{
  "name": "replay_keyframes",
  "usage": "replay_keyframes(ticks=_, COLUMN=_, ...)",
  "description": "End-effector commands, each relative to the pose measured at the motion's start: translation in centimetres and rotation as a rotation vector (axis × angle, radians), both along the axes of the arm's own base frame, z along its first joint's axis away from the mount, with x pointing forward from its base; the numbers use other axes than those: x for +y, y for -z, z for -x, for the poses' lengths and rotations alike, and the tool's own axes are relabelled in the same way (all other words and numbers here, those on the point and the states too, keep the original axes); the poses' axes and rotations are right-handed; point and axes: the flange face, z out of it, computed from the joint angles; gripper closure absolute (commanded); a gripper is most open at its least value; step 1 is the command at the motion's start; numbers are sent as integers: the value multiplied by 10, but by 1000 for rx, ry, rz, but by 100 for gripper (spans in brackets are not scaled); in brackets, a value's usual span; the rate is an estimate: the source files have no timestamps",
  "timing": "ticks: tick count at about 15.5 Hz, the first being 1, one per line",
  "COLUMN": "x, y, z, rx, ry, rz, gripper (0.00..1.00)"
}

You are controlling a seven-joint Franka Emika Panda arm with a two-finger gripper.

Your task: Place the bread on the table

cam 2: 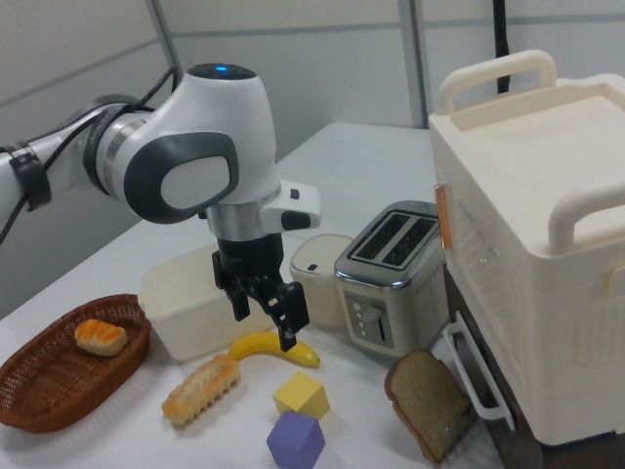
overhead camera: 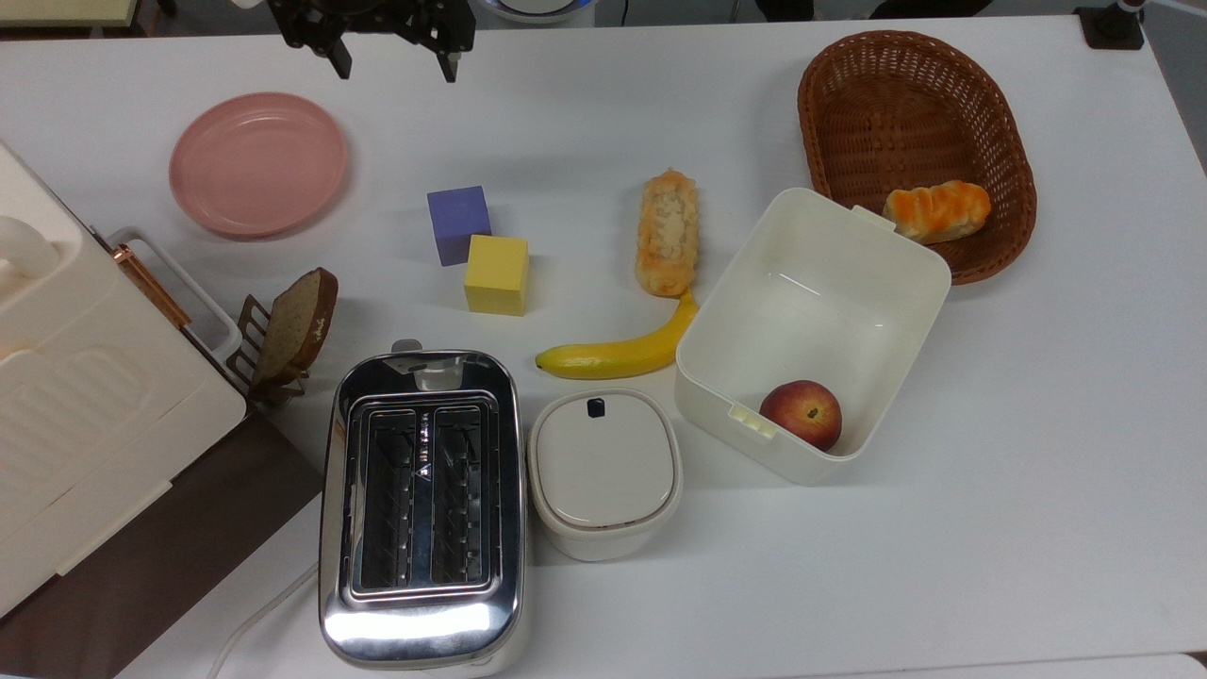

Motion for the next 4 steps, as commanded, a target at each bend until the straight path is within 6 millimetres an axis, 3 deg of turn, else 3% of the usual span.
replay_keyframes(ticks=1, x=8, y=-4, z=6, rx=19, ry=66, rz=31, gripper=0)
replay_keyframes(ticks=4, x=5, y=-6, z=1, rx=13, ry=65, rz=56, gripper=0)
